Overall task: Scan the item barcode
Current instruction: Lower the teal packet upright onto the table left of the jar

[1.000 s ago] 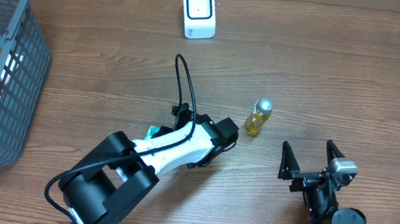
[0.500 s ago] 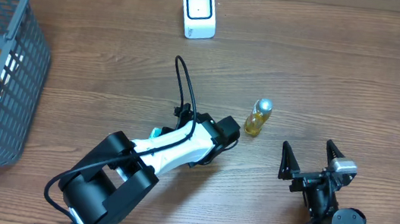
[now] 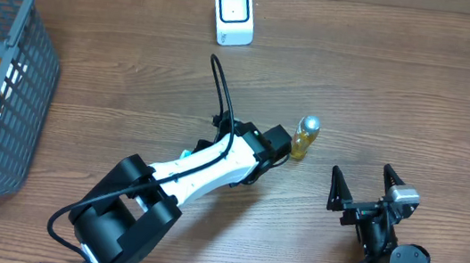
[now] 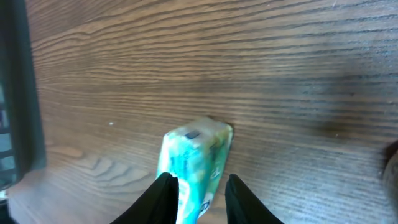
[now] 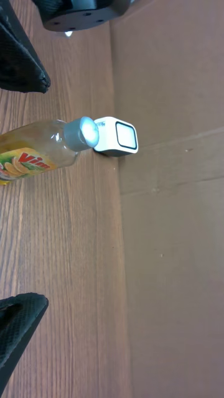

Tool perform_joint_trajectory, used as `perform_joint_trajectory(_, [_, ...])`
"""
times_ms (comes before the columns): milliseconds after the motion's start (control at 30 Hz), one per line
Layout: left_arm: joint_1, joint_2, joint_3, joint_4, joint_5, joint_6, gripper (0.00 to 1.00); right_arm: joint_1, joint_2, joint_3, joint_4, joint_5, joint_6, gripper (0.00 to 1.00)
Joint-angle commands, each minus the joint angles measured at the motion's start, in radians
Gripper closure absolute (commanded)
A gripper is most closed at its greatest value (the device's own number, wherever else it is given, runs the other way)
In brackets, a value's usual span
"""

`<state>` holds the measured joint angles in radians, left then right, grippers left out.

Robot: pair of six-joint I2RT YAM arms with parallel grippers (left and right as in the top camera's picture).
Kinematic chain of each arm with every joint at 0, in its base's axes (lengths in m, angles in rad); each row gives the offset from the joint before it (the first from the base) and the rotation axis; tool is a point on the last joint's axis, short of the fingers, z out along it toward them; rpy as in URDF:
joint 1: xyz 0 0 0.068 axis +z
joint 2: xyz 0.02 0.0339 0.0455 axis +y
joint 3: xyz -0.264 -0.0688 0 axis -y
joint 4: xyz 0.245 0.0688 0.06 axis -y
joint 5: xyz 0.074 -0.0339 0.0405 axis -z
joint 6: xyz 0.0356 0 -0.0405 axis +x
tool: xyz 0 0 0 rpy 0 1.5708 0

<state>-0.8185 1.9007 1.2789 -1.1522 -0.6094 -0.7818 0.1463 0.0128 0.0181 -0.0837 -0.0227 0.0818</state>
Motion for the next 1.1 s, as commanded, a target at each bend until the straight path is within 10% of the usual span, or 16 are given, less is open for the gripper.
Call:
perform_joint_trajectory(0, [0.006, -0.006, 0.071, -0.042, -0.011, 0.004, 0.67, 0.002, -0.010, -0.010, 0.002, -0.005, 0.000, 0.00])
perform_joint_trajectory(33, [0.016, -0.012, 0.097, -0.065, -0.007, 0.004, 0.64, 0.002, -0.010, -0.010, 0.002, -0.005, 0.000, 0.00])
perform_joint_trajectory(100, [0.038, -0.027, 0.150, -0.109, 0.022, 0.007, 0.22, 0.002, -0.010, -0.010, 0.002, -0.005, 0.000, 0.00])
perform_joint_trajectory(167, [0.062, -0.048, 0.192, -0.128, 0.075, 0.090, 0.12, 0.002, -0.010, -0.010, 0.002, -0.005, 0.000, 0.00])
perform_joint_trajectory(700, [0.276, -0.161, 0.214, -0.093, 0.566, 0.505, 0.04, 0.002, -0.010, -0.010, 0.002, -0.005, 0.000, 0.00])
perform_joint_trajectory(1067, [0.296, -0.375, 0.096, -0.008, 0.585, 0.510, 0.04, 0.002, -0.010, -0.010, 0.002, -0.005, 0.000, 0.00])
